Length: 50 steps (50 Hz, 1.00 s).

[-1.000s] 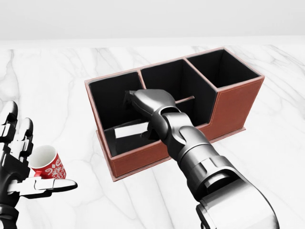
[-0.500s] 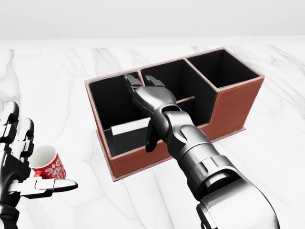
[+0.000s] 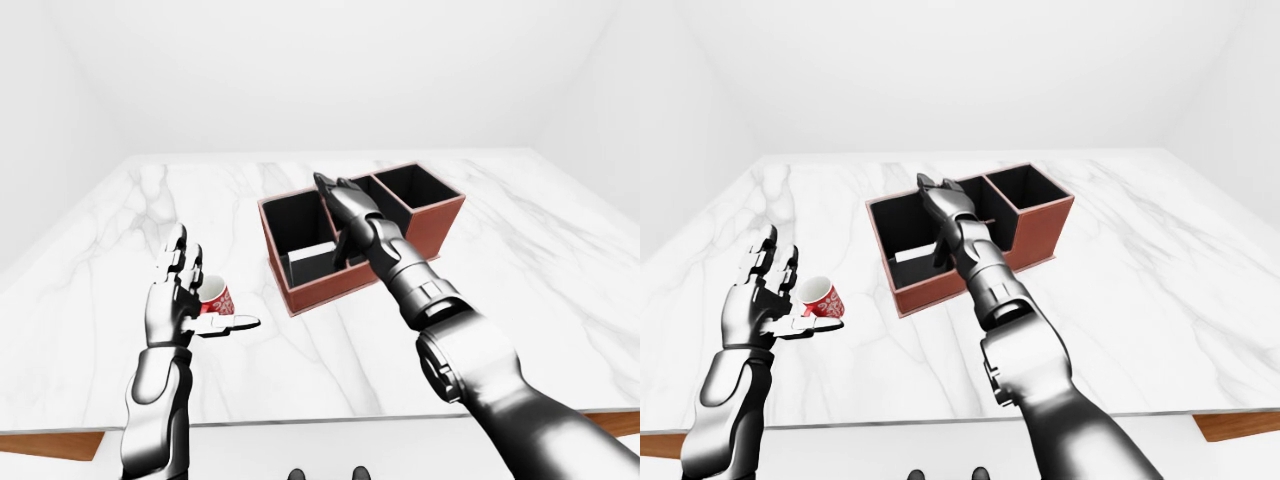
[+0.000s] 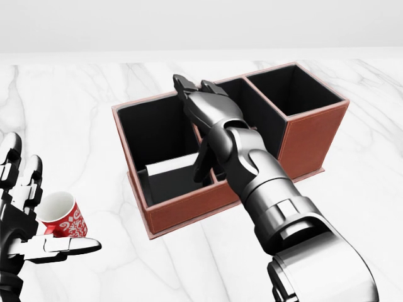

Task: Pick up the book and place it in the left compartment of the caddy.

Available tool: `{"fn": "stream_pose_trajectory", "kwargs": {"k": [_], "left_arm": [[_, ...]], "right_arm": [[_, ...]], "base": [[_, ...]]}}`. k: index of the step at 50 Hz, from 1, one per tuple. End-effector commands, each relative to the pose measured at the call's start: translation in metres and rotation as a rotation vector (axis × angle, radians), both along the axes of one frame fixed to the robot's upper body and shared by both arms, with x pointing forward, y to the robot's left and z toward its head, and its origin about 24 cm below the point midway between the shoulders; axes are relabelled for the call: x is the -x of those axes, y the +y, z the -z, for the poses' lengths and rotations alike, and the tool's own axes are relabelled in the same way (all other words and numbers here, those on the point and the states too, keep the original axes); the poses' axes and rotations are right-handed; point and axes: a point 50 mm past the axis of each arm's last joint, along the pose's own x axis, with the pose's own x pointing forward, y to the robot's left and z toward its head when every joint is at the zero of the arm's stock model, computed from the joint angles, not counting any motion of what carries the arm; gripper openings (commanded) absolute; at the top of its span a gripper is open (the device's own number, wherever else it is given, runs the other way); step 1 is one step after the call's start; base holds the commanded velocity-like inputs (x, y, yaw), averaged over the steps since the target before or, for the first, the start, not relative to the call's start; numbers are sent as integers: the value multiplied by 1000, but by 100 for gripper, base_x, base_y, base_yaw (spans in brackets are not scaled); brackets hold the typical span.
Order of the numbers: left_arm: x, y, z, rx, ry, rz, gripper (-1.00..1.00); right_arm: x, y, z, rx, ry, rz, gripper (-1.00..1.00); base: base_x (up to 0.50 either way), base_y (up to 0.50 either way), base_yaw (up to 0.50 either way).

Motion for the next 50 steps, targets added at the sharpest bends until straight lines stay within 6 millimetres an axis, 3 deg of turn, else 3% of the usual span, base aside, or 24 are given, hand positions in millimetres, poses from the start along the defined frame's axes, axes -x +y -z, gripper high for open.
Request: {"fn": "stream_pose_trajectory", "kwargs": {"k": [1, 13, 21, 31, 42, 50], "left_arm": [[0, -1, 0, -1, 0, 2, 100], [-4, -2, 1, -5, 7, 5, 100], [-1, 2, -10, -3, -44, 0, 100], [4, 8, -23, 1, -100, -12, 100], [15, 11, -36, -5, -162, -25, 100], [21, 10, -40, -11, -184, -23, 100]], "right_arm": [[-3, -19, -27, -110, -40, 66, 100], [38, -38, -80, -321, -247, -58, 100], [89, -54, -115, -462, -477, -147, 100], [140, -68, -113, -550, -620, -170, 100], [183, -104, -110, -726, -748, -114, 100], [192, -120, -70, -828, -663, 59, 100]], "base": [[0, 0, 0], [0, 0, 0], [0, 0, 0], [0, 0, 0], [0, 0, 0], [0, 0, 0]]}}
